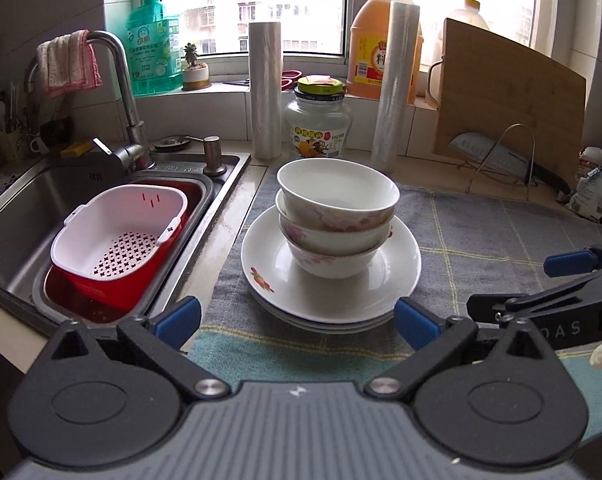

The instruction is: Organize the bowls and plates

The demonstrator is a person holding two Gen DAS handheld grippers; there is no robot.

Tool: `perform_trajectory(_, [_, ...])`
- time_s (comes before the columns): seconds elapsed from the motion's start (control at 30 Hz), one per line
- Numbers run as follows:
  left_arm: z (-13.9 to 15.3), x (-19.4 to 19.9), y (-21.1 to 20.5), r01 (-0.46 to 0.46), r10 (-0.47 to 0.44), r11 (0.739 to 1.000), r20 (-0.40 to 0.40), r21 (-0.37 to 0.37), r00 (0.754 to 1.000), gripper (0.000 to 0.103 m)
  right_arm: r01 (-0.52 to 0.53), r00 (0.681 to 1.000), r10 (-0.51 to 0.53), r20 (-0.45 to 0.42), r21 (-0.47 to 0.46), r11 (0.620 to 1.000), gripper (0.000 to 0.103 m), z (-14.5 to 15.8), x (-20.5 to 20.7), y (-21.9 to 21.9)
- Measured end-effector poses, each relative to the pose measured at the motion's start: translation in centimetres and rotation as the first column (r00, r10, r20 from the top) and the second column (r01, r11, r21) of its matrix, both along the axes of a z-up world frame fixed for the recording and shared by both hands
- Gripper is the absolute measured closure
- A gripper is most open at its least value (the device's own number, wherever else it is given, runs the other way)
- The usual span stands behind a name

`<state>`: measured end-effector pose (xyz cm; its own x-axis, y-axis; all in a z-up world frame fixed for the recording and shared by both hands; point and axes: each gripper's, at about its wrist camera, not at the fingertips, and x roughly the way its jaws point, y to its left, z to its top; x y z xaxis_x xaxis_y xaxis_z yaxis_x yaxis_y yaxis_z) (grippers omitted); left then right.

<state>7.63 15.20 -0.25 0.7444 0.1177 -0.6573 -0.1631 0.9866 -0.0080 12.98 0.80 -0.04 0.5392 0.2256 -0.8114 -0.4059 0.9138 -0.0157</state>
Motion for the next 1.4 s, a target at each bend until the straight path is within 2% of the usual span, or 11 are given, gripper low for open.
perform_trajectory(0.17, [1.4,-2.1,-1.3,-0.053,0.053,0.998,-0.002,0.02,0.999,0.001,0.012,0.999,-0.013,0.041,0.015,1.0,0.0,1.8,-2.4,-1.1])
perform_trajectory(0.47, [2.7,-3.8,-2.9,-0.082,0.082,0.996,0.005,0.042,0.997,0.001,0.018,0.997,-0.022,0.067,0.059,0.998,0.0,3.5,-4.5,-2.2])
perform_trajectory(1.4, [3.2,-3.6,-2.8,-0.1,0.1,0.995,-0.006,0.017,0.995,0.001,0.036,0.996,-0.041,0.083,0.064,0.997,0.0,4.3,-4.9,-2.6])
